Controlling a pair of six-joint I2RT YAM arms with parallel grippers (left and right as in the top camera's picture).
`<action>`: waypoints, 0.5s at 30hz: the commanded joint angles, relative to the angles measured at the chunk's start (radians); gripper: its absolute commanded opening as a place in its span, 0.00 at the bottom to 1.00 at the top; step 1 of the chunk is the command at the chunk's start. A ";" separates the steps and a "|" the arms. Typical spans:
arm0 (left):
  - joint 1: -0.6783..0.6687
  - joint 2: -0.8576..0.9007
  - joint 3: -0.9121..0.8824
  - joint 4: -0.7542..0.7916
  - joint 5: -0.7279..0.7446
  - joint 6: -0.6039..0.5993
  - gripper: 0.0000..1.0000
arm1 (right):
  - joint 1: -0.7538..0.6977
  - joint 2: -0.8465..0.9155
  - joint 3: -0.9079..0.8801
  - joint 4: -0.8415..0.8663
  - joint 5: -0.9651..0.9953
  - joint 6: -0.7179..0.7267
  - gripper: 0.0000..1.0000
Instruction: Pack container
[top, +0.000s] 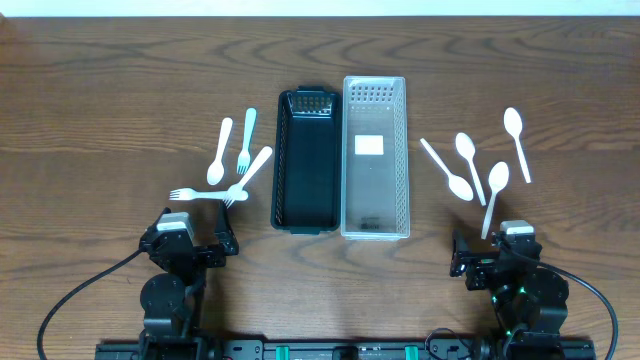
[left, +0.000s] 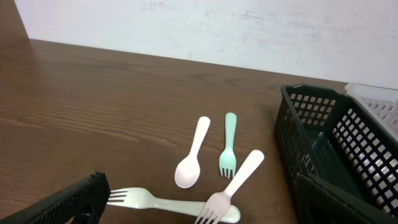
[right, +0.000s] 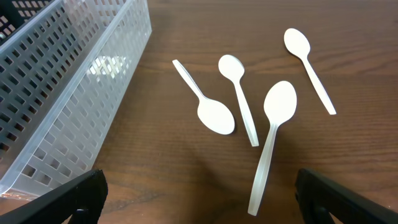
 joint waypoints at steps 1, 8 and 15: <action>0.004 0.005 -0.015 -0.036 -0.005 0.013 0.98 | 0.007 -0.008 -0.005 0.004 -0.008 0.014 0.99; 0.004 0.005 -0.015 -0.036 -0.005 0.013 0.98 | 0.007 -0.008 -0.005 0.004 -0.007 0.014 0.99; 0.004 0.005 -0.016 -0.036 -0.005 0.013 0.98 | 0.007 -0.008 -0.005 0.004 -0.008 0.014 0.99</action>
